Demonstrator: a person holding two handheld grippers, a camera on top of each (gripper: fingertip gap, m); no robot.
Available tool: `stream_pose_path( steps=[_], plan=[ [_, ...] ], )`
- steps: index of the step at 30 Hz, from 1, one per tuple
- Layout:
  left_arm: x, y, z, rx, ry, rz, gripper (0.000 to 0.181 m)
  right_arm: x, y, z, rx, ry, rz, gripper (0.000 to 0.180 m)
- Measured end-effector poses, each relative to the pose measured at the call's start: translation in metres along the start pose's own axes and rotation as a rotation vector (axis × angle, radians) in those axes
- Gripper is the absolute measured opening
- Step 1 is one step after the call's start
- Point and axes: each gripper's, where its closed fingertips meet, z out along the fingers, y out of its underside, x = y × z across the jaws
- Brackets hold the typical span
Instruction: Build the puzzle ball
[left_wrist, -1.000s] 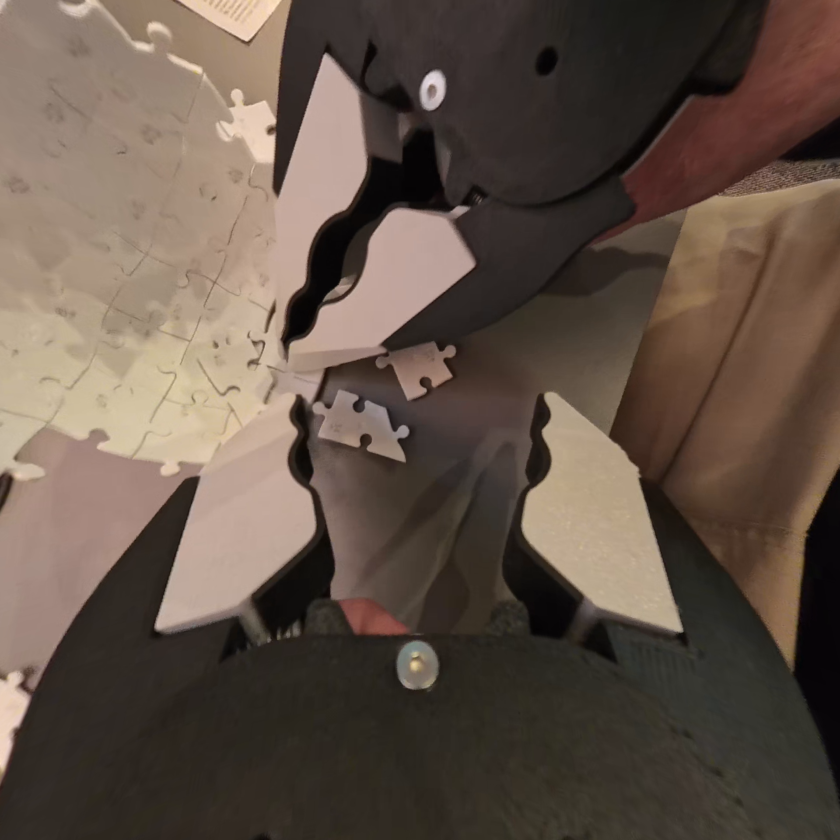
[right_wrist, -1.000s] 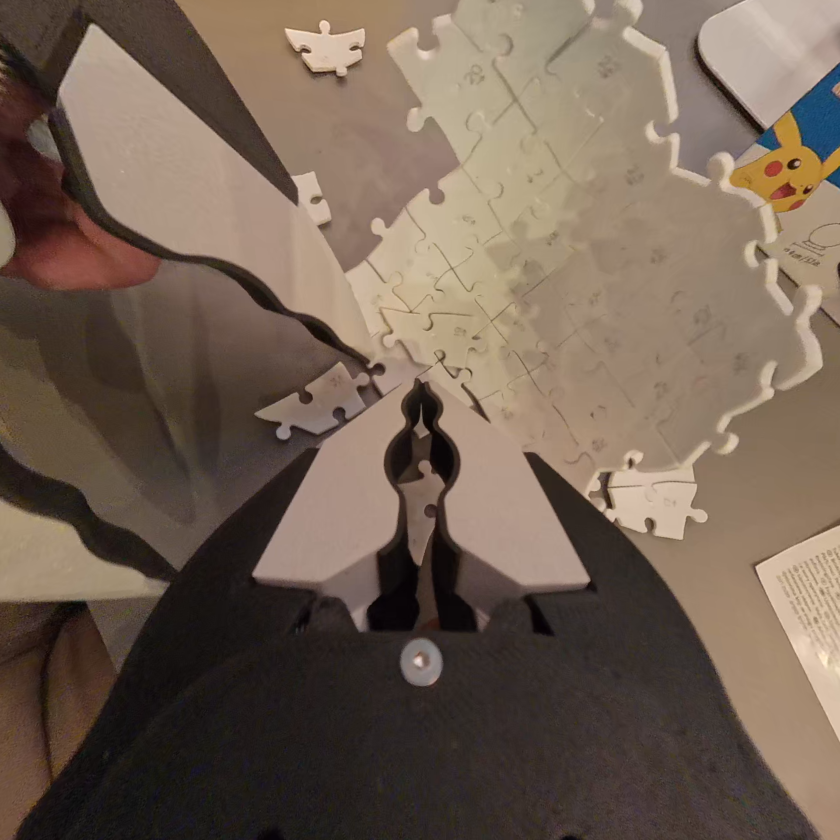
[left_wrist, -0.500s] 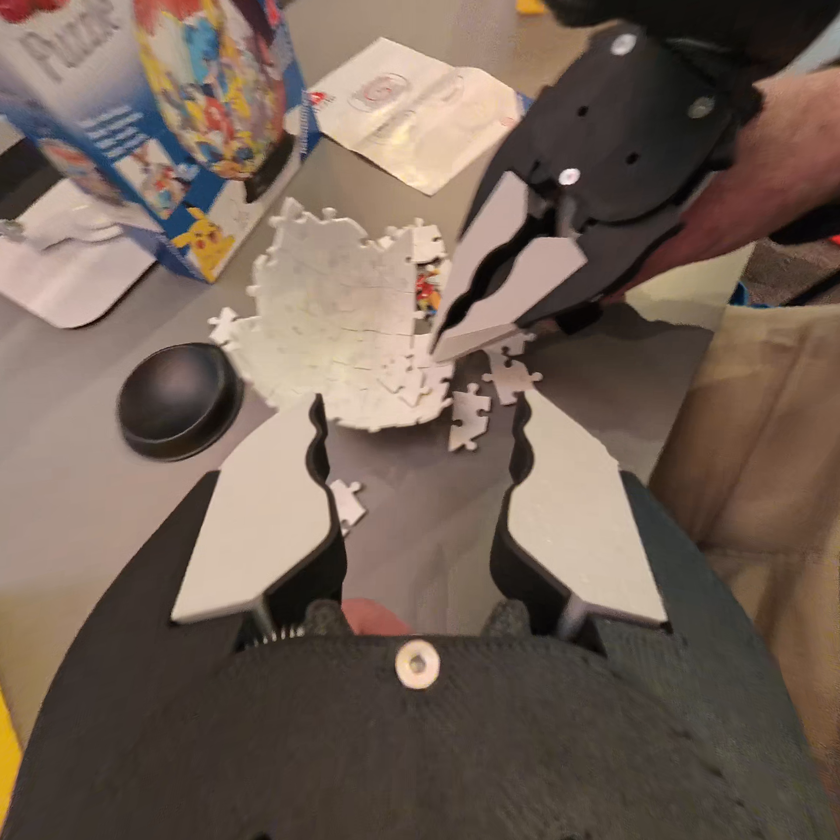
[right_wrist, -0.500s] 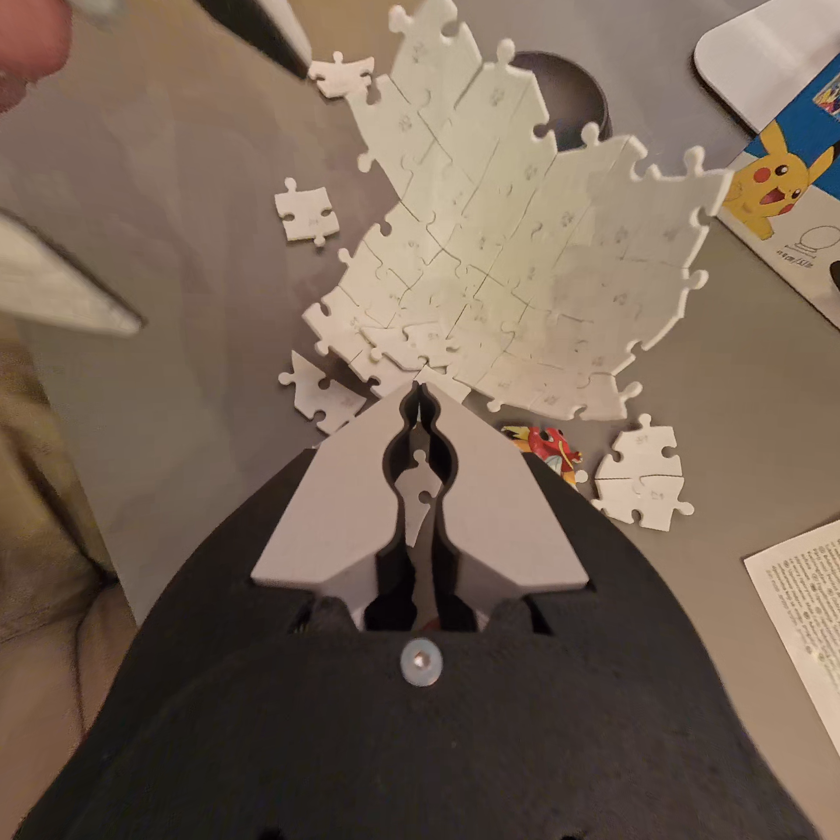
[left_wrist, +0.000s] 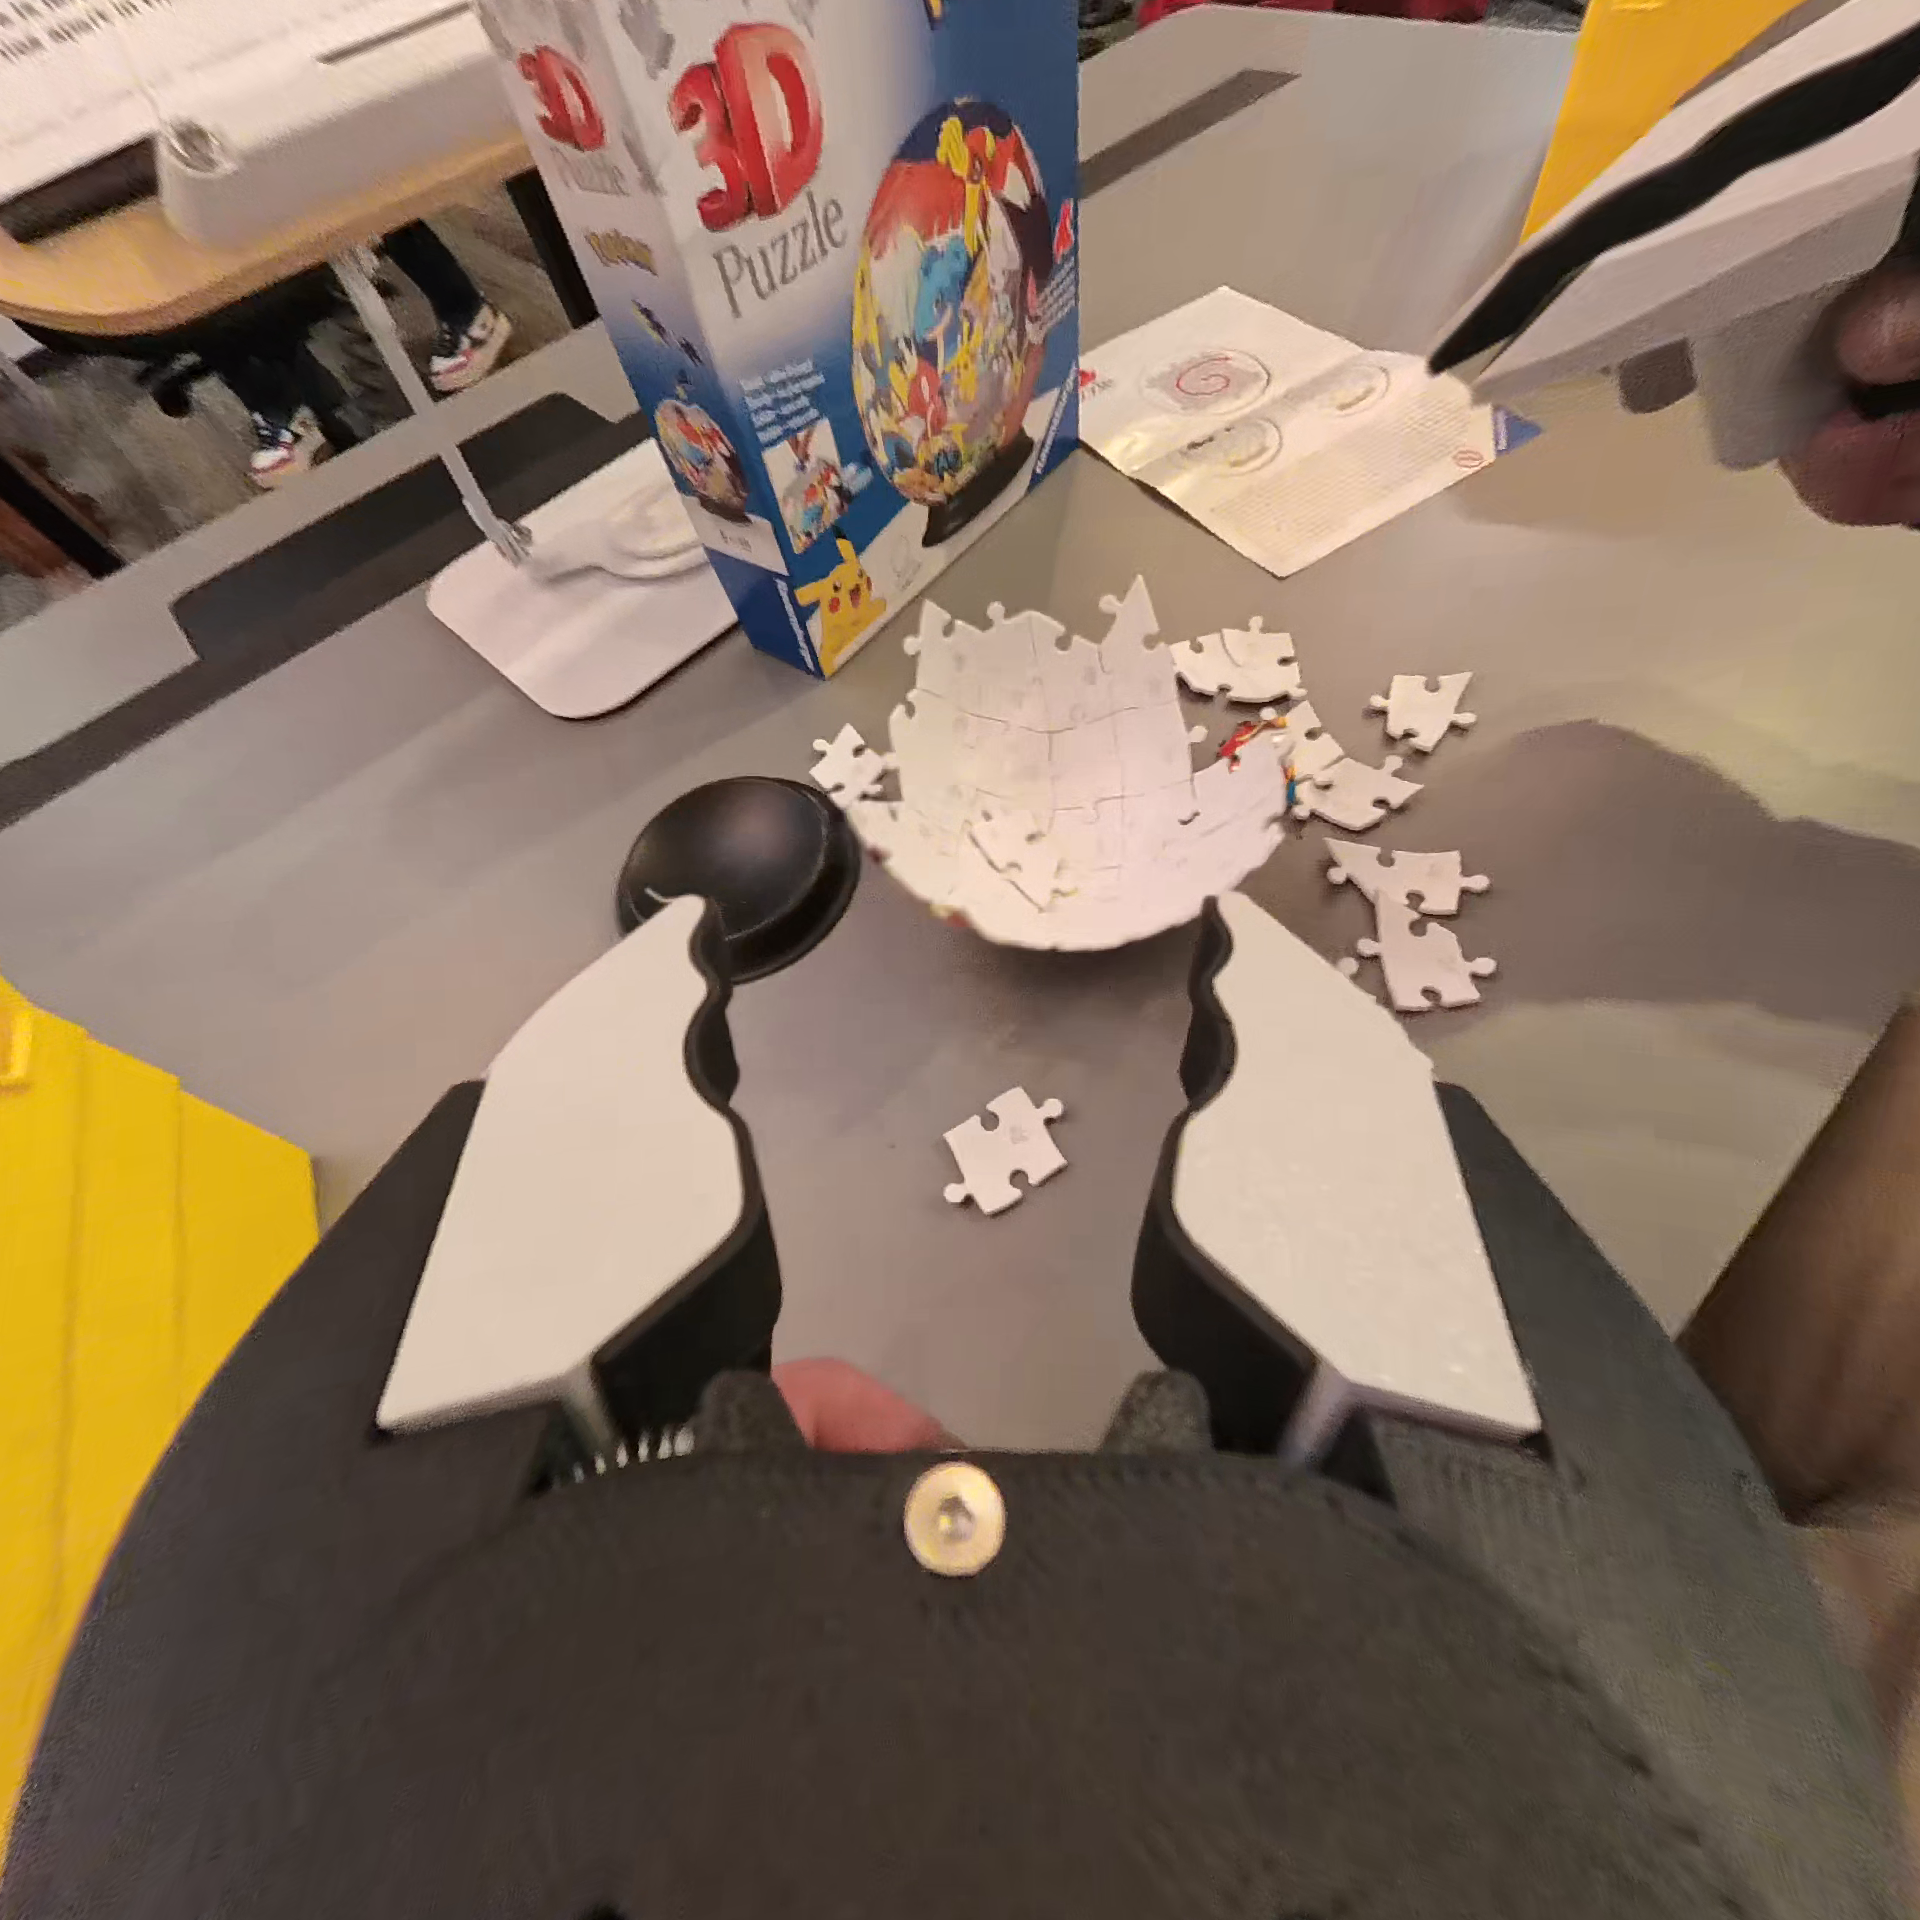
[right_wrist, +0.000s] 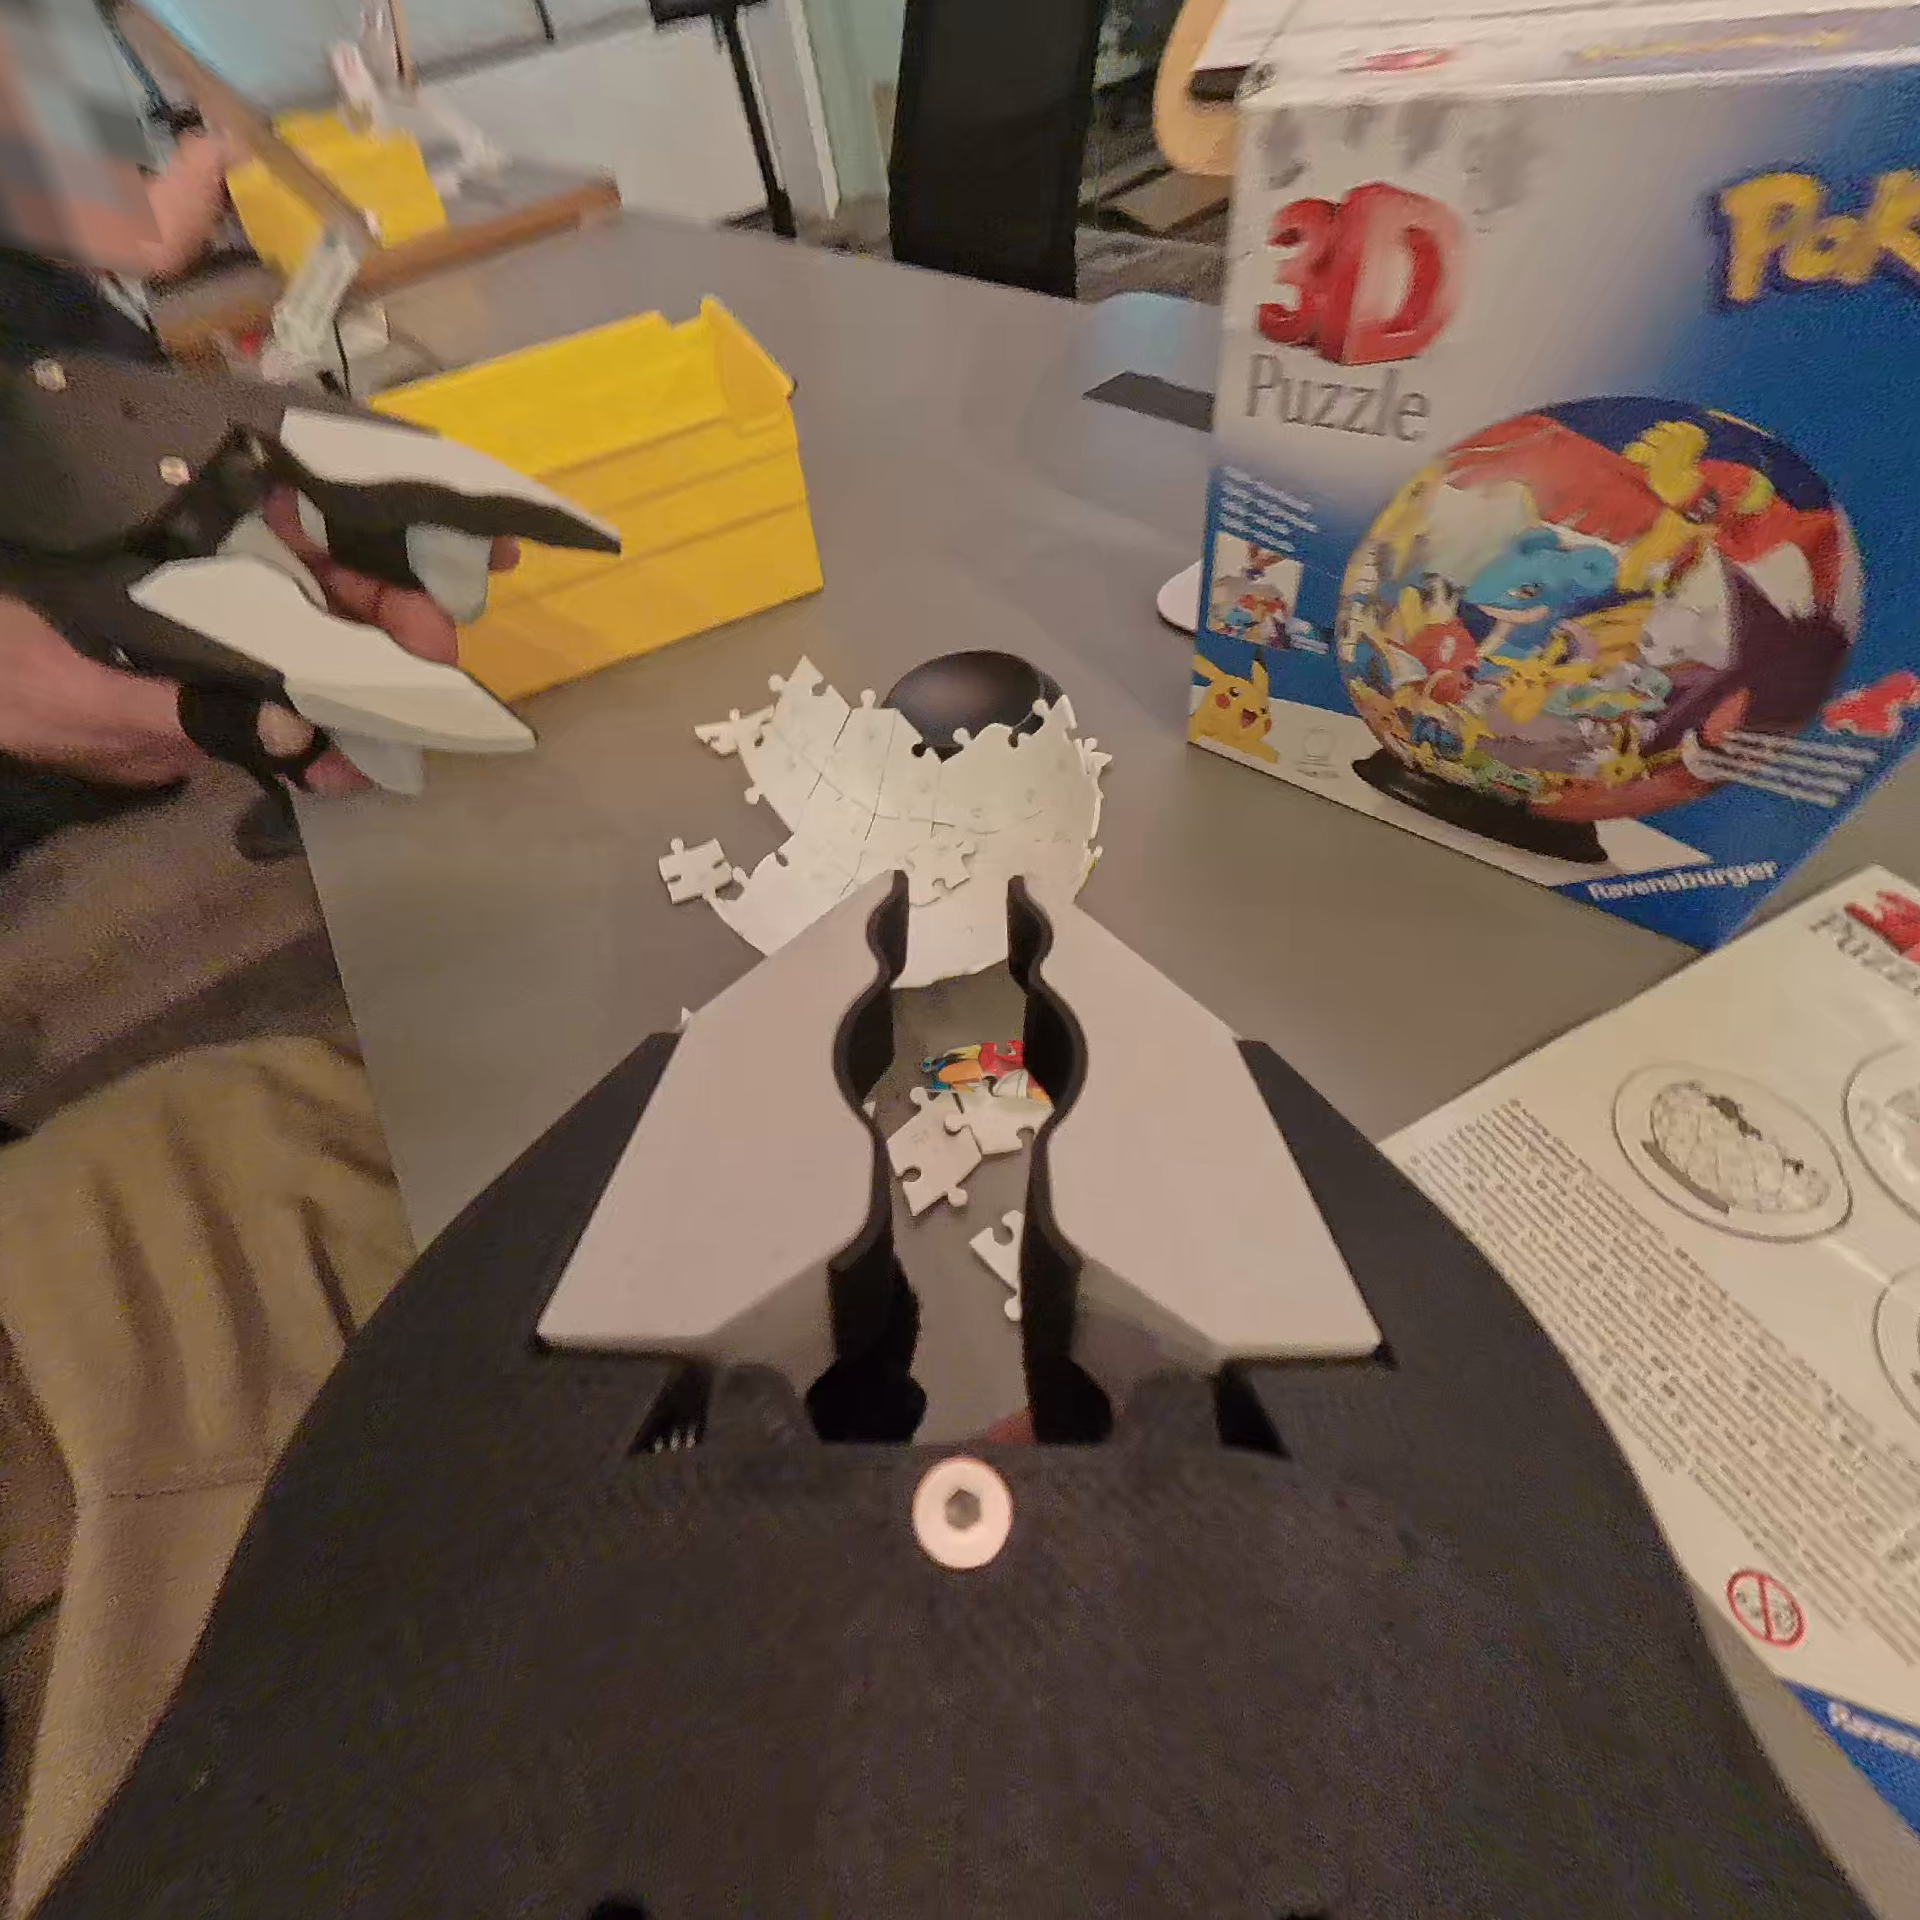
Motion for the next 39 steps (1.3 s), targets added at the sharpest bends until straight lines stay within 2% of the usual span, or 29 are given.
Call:
stream_pose_path(
  steps=[2, 10, 15, 18, 27, 32, 39],
  plan=[
    [-0.006, 0.006, -0.001, -0.015, -0.036, 0.021, 0.083, 0.008, -0.001, -0.006, 0.022, 0.014, 0.034, 0.018],
    [-0.008, 0.031, 0.007, -0.062, -0.063, 0.03, 0.077, -0.003, 0.006, 0.002, -0.023, 0.036, -0.122, 0.025],
    [-0.004, 0.019, 0.002, -0.023, -0.074, 0.052, 0.08, -0.002, 0.008, 0.01, -0.045, 0.06, -0.191, 0.028],
    [-0.013, 0.023, 0.001, -0.029, -0.099, 0.025, 0.092, 0.006, 0.006, 0.013, -0.042, 0.076, -0.188, 0.037],
    [-0.036, 0.033, -0.008, -0.023, -0.146, -0.017, 0.089, 0.019, 0.007, 0.013, -0.042, 0.133, -0.191, 0.052],
    [-0.036, 0.033, -0.004, -0.036, -0.153, -0.048, 0.098, 0.027, 0.012, 0.005, -0.065, 0.196, -0.218, 0.071],
    [-0.023, 0.031, 0.017, -0.057, -0.086, -0.02, 0.093, 0.03, 0.02, -0.004, -0.085, 0.226, -0.25, 0.069]
  ],
)
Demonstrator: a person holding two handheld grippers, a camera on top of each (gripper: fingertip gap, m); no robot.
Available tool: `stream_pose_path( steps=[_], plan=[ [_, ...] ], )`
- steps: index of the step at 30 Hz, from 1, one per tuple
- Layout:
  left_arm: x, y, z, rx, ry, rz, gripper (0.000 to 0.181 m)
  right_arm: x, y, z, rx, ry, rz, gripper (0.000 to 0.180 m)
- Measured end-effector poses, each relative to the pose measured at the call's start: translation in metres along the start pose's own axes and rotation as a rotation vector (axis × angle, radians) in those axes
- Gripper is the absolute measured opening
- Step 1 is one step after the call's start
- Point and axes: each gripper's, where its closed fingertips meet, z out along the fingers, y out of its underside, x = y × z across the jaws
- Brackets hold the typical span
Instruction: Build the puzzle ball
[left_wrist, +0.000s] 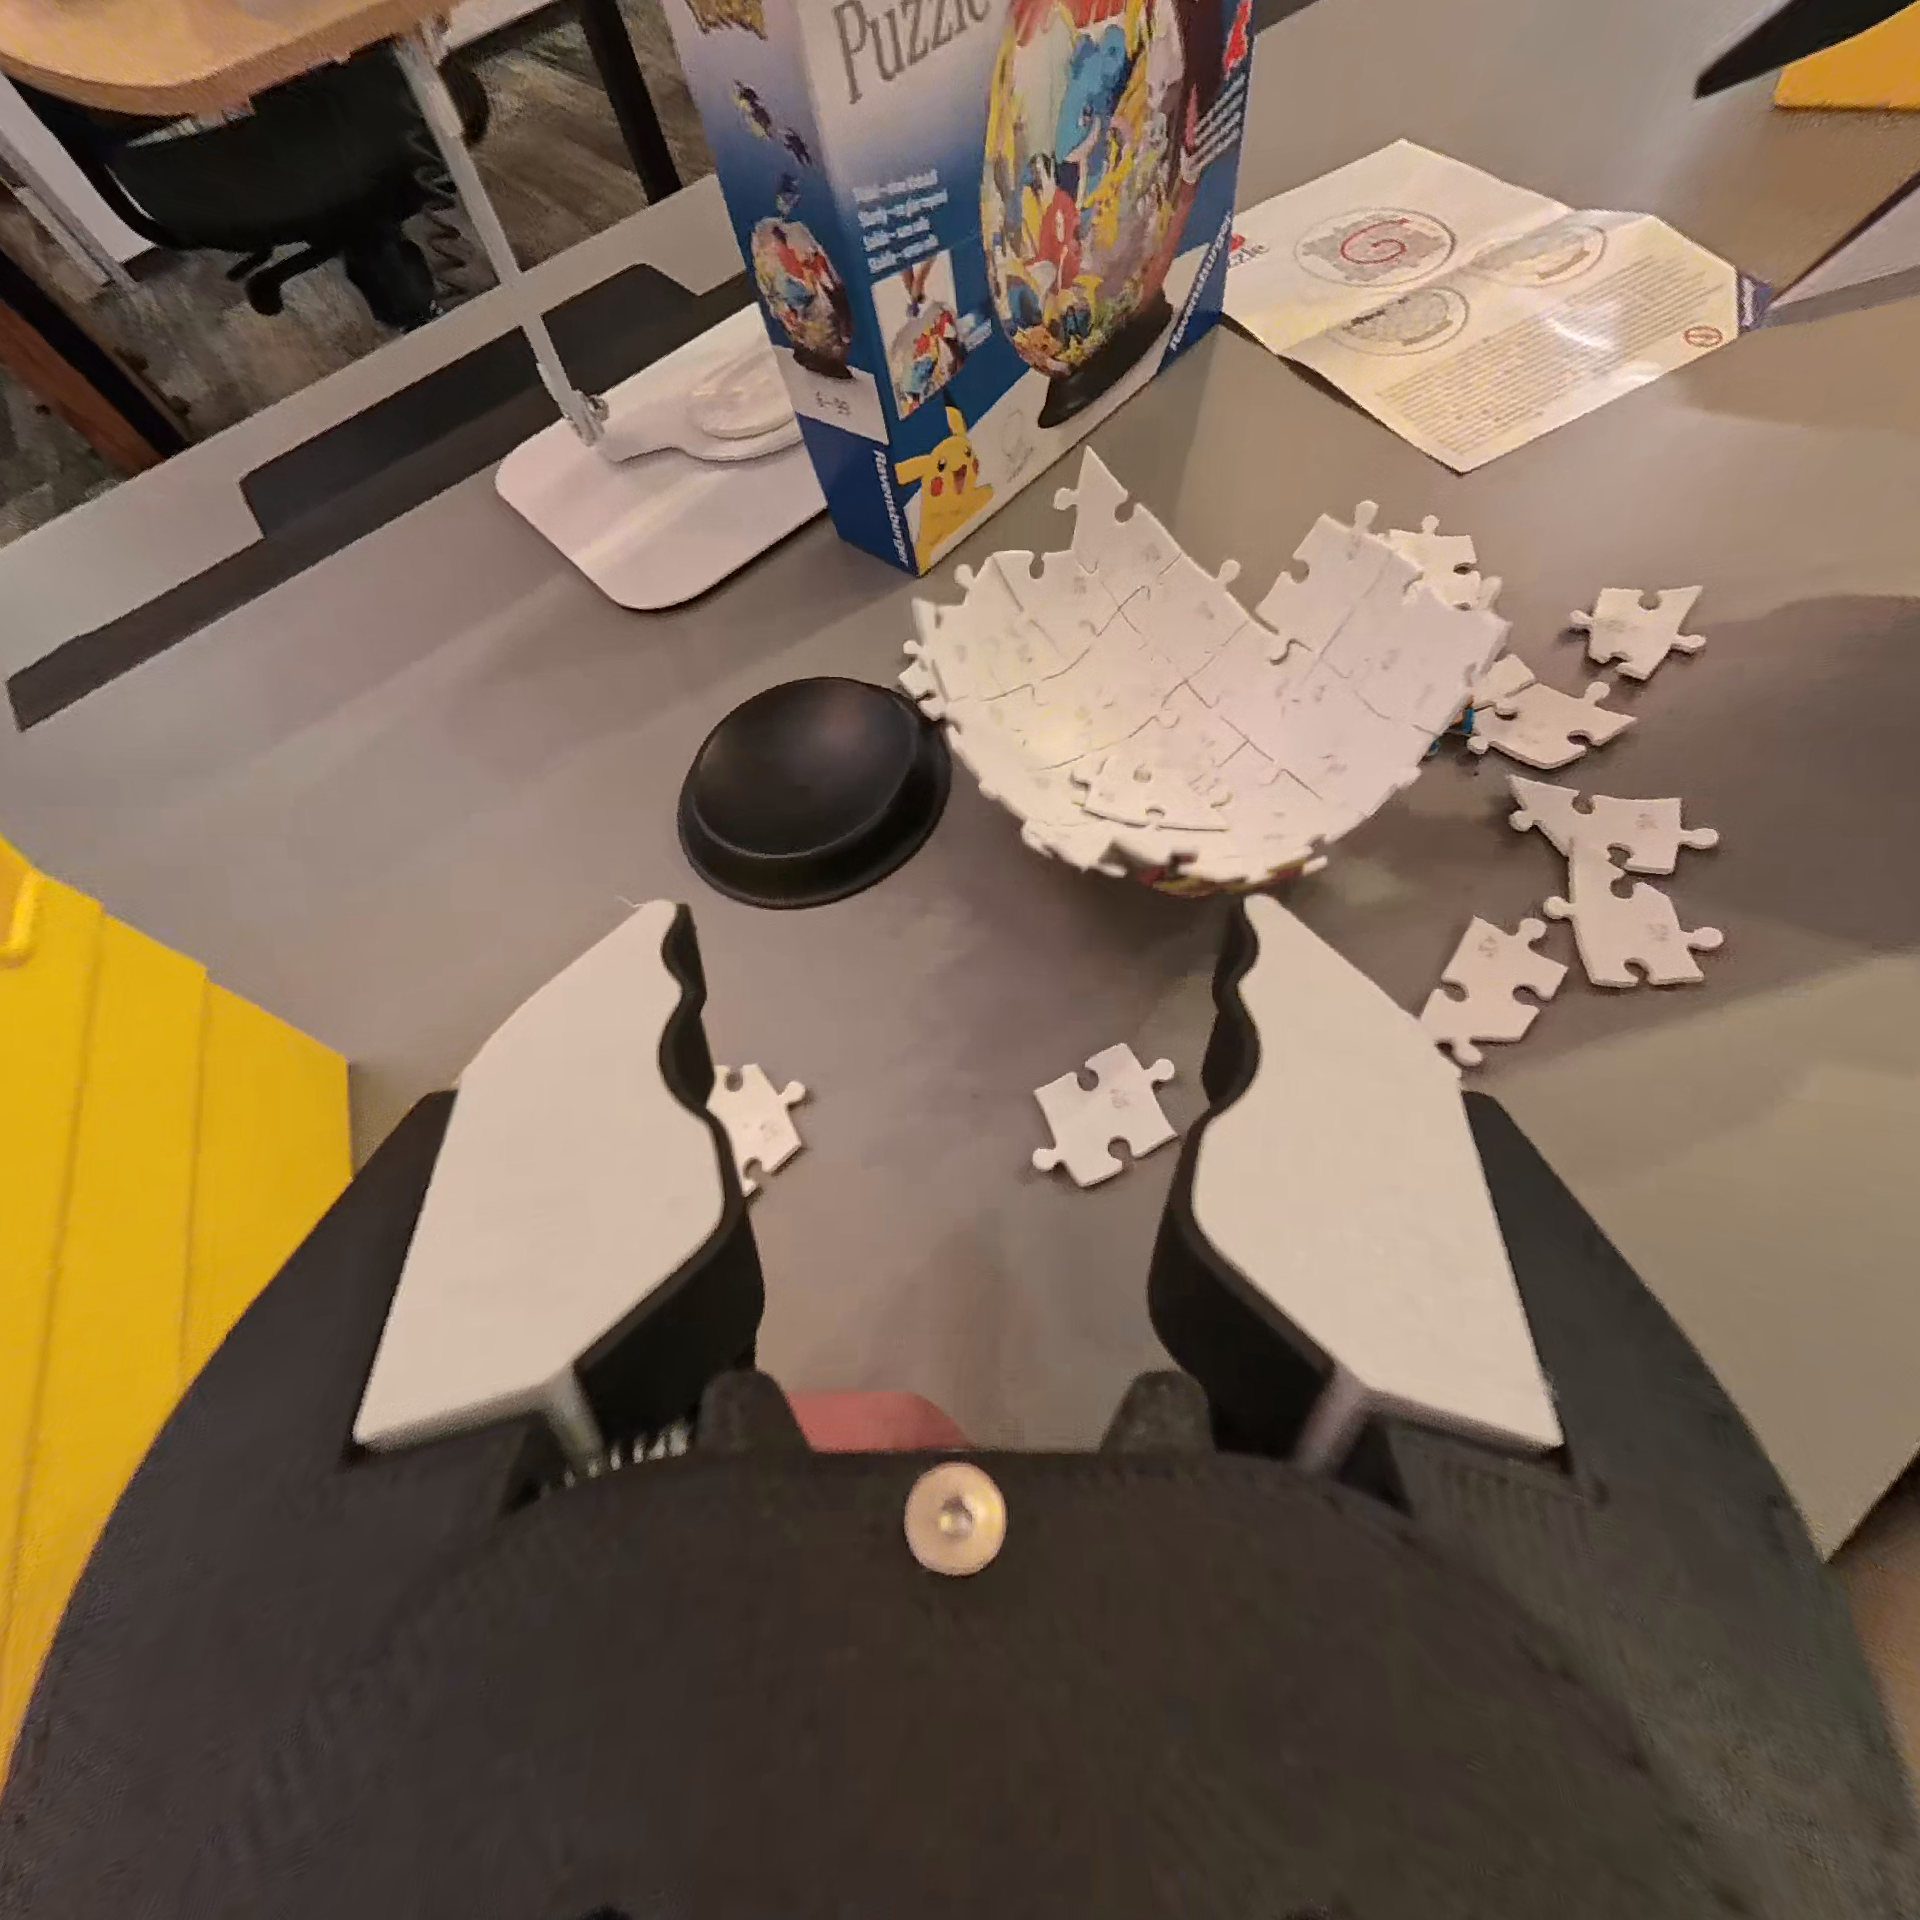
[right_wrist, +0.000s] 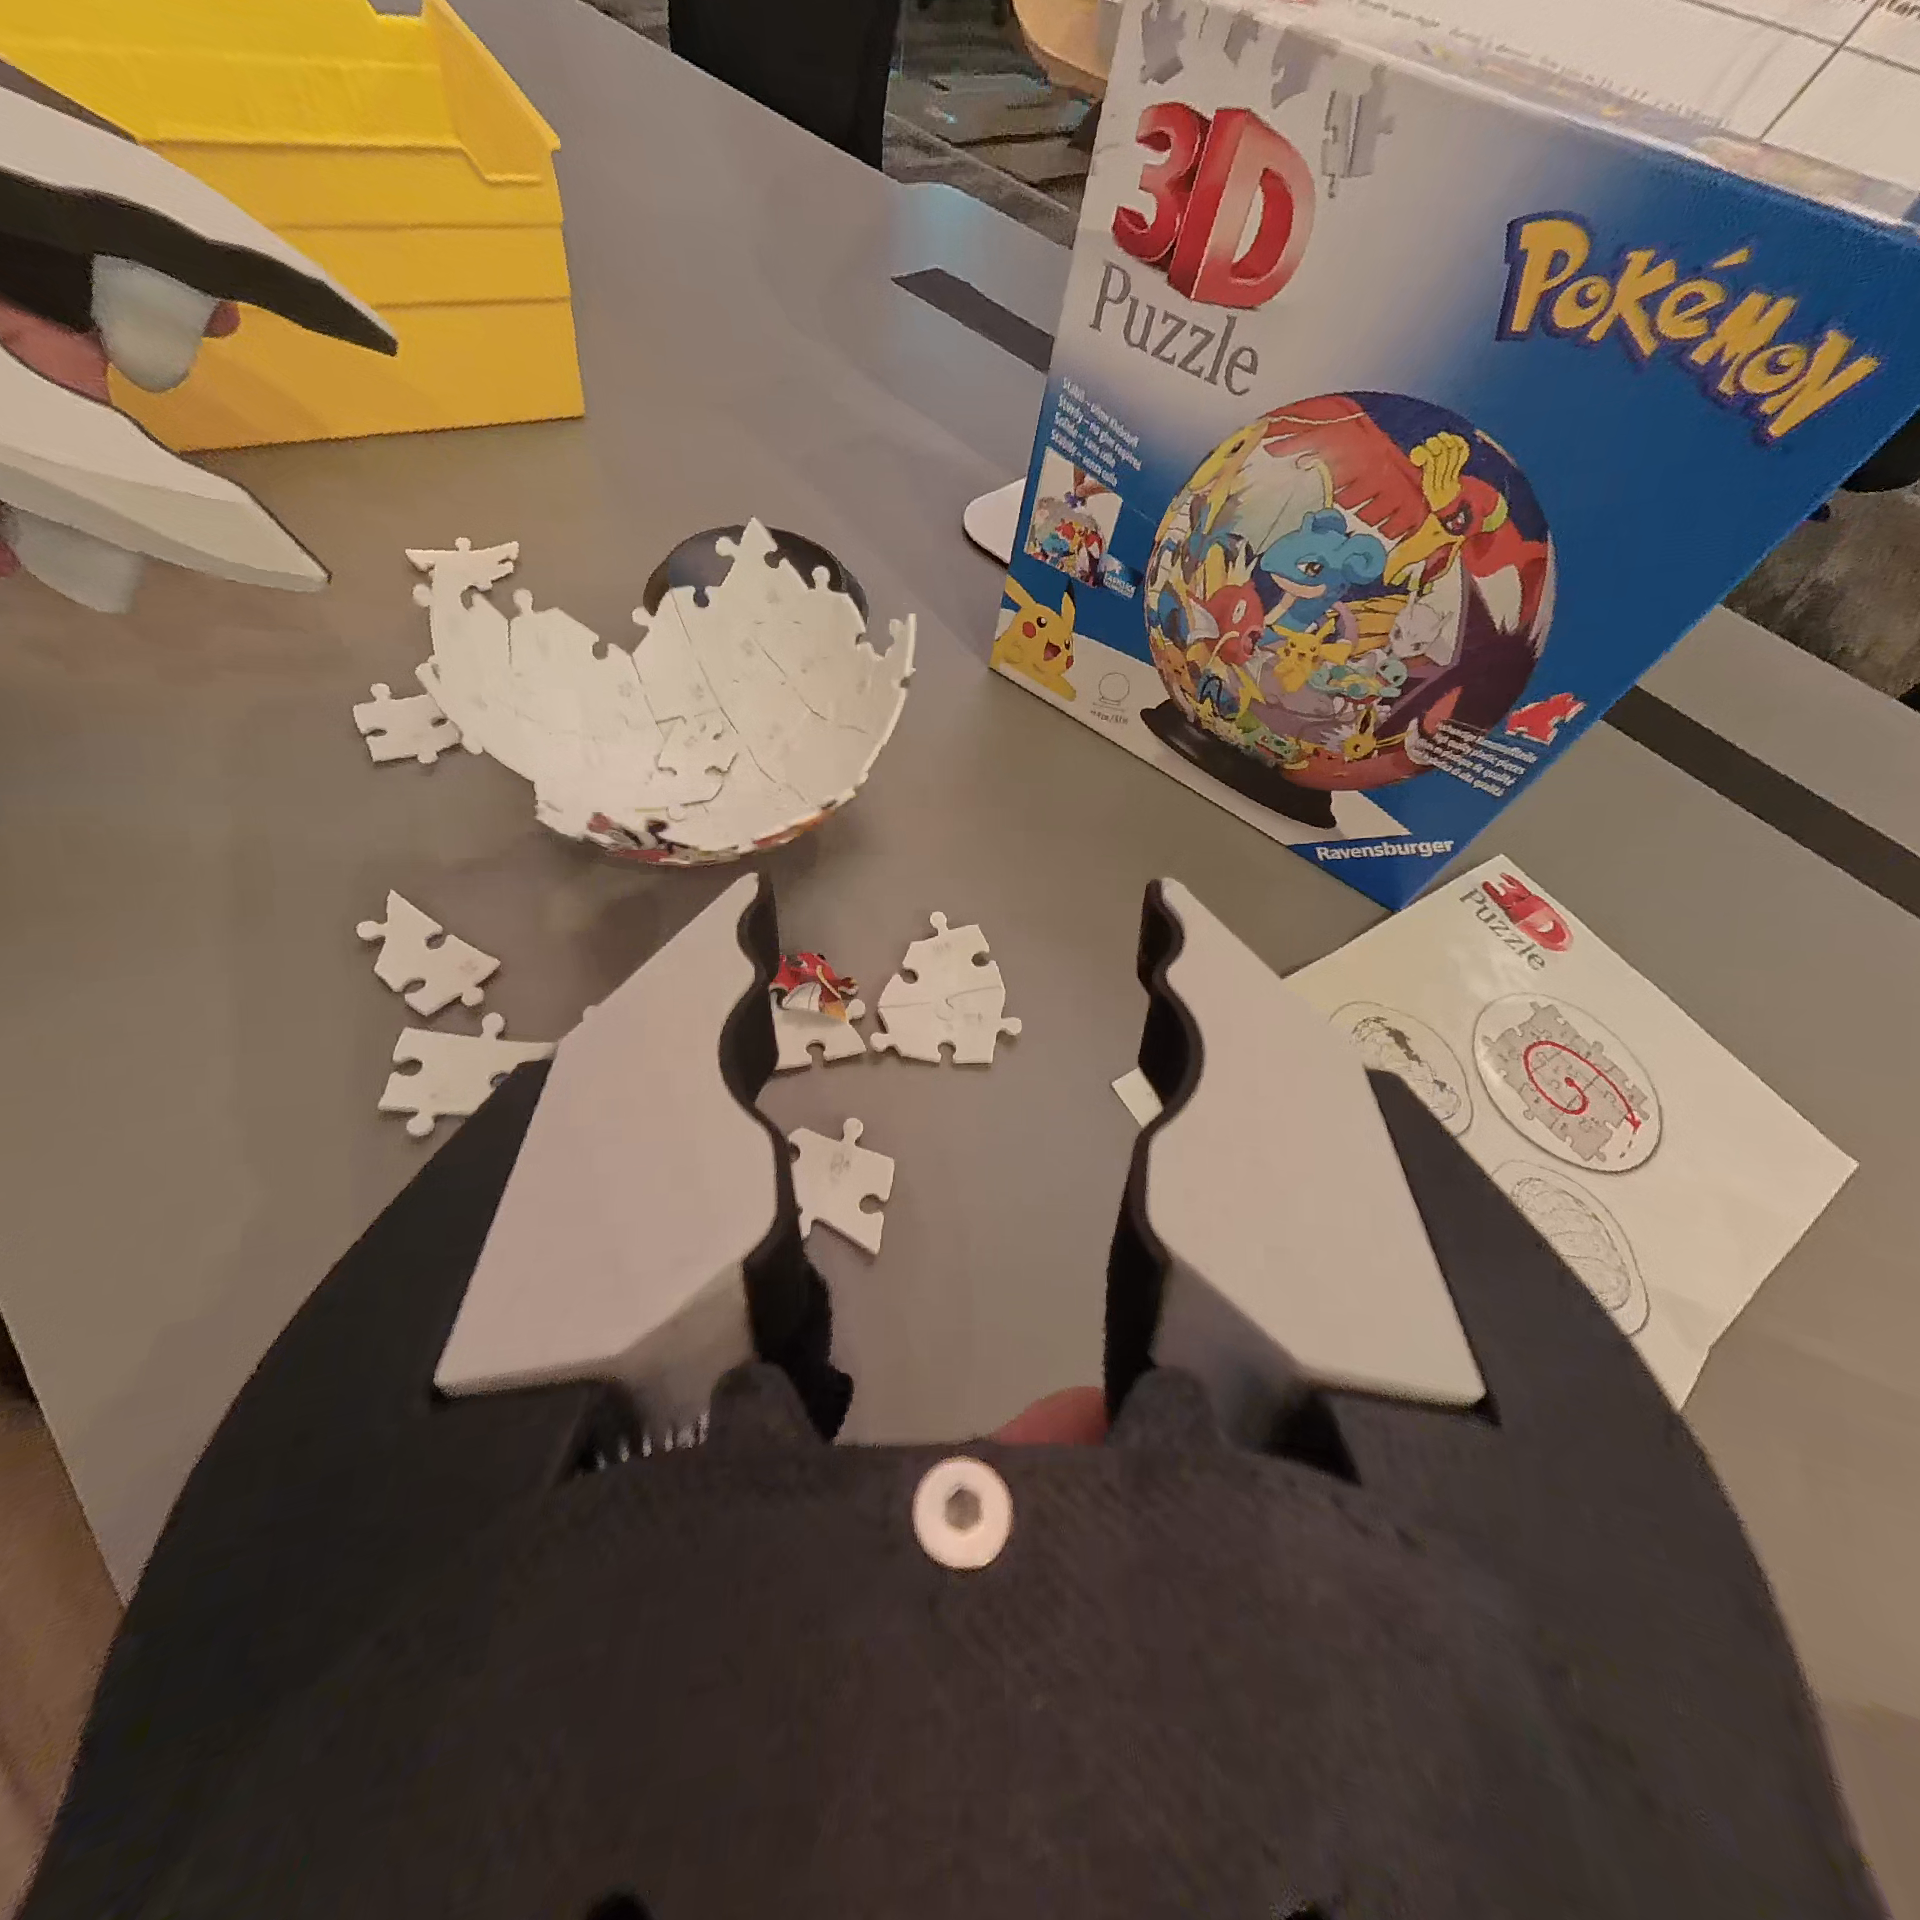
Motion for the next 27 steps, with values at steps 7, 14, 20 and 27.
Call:
stream_pose_path(
  steps=[7, 14, 20, 27],
  plan=[
    [0.01, -0.01, 0.01, 0.048, 0.118, -0.084, 0.083, -0.025, -0.015, 0.014, 0.043, -0.055, -0.082, 0.05],
    [-0.009, -0.019, 0.017, 0.094, 0.282, -0.385, 0.071, -0.046, -0.021, 0.046, 0.017, -0.126, -0.123, 0.045],
    [-0.012, -0.007, 0.045, -0.042, 0.33, -0.374, 0.065, -0.059, -0.029, 0.058, 0.015, -0.163, -0.18, 0.032],
    [0.021, -0.002, 0.064, -0.152, 0.448, -0.323, 0.064, -0.047, -0.021, 0.074, -0.01, -0.186, -0.084, 0.034]
  ],
)
